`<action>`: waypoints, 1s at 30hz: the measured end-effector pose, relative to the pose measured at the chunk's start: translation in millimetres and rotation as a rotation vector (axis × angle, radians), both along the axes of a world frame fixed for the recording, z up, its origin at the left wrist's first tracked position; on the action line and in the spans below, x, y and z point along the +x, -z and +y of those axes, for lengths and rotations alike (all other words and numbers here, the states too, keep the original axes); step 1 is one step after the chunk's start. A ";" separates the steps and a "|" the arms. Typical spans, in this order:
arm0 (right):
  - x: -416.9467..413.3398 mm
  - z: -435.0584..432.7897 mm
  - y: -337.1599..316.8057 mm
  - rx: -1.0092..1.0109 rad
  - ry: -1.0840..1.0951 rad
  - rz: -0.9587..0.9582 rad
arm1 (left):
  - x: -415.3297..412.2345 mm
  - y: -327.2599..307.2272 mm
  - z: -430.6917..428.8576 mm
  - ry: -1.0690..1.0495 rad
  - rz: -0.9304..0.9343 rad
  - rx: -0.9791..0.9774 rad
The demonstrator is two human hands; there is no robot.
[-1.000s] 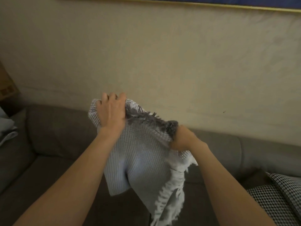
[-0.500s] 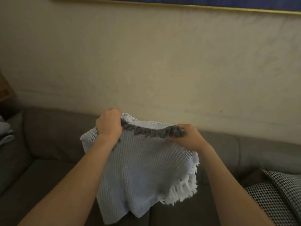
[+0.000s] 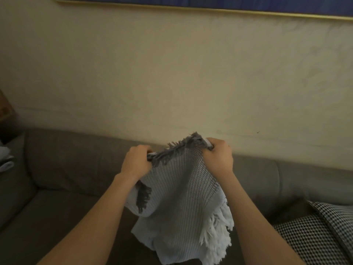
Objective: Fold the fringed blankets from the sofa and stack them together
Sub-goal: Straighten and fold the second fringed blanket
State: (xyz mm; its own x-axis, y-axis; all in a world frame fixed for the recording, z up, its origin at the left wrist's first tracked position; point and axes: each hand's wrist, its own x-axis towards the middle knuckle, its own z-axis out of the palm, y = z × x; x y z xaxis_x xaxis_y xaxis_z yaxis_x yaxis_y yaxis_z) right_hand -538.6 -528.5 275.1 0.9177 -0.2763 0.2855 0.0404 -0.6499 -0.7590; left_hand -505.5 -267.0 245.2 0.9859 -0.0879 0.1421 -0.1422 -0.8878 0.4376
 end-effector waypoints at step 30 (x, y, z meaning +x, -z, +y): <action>-6.4 -0.7 -5.0 -0.570 -0.032 -0.065 | -7.5 -23.0 -53.9 -0.064 -0.145 -0.309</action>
State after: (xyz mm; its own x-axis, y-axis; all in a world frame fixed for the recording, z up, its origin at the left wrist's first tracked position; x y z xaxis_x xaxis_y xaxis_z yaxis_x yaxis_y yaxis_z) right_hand -545.0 -529.2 280.1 0.8986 -0.0344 0.4375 0.1018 -0.9534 -0.2841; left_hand -513.0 -320.9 268.2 0.9557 0.0424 0.2912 -0.1709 -0.7258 0.6663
